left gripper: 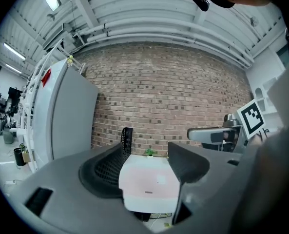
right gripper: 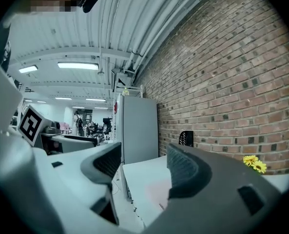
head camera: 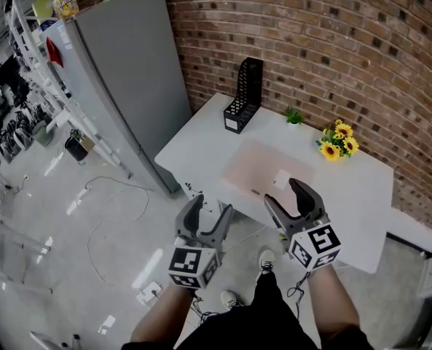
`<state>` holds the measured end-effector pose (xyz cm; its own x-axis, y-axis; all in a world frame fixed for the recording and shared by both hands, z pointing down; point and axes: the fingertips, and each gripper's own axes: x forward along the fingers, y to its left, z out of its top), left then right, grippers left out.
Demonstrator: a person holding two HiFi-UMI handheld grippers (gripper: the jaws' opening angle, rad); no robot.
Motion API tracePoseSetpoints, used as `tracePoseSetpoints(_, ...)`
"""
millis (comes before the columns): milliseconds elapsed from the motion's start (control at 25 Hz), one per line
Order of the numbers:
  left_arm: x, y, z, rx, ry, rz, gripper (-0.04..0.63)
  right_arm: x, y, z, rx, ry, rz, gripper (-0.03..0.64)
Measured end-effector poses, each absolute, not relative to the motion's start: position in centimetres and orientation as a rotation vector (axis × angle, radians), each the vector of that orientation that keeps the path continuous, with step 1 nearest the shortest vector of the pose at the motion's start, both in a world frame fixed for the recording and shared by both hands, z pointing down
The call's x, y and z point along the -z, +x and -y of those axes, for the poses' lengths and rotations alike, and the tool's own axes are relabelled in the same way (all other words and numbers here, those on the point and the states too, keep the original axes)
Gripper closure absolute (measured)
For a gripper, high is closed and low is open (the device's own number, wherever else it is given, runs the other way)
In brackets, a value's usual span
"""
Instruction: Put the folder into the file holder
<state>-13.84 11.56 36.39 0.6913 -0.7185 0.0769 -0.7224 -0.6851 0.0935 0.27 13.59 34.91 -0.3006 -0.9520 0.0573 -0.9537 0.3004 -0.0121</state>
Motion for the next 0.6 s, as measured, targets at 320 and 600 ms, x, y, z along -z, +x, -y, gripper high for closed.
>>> tracePoseSetpoints(320, -38.6, -12.4, -7.9, -0.088, 2.709, 1.243, 0.314, -36.8, 1.9, -8.7, -0.112, 1.718, 2.525, 0.291)
tracePoseSetpoints(600, -39.7, -10.6, -3.8, -0.102, 2.644, 1.324, 0.313, -37.9, 3.8, -3.2, -0.151, 1.605, 2.570, 0.282)
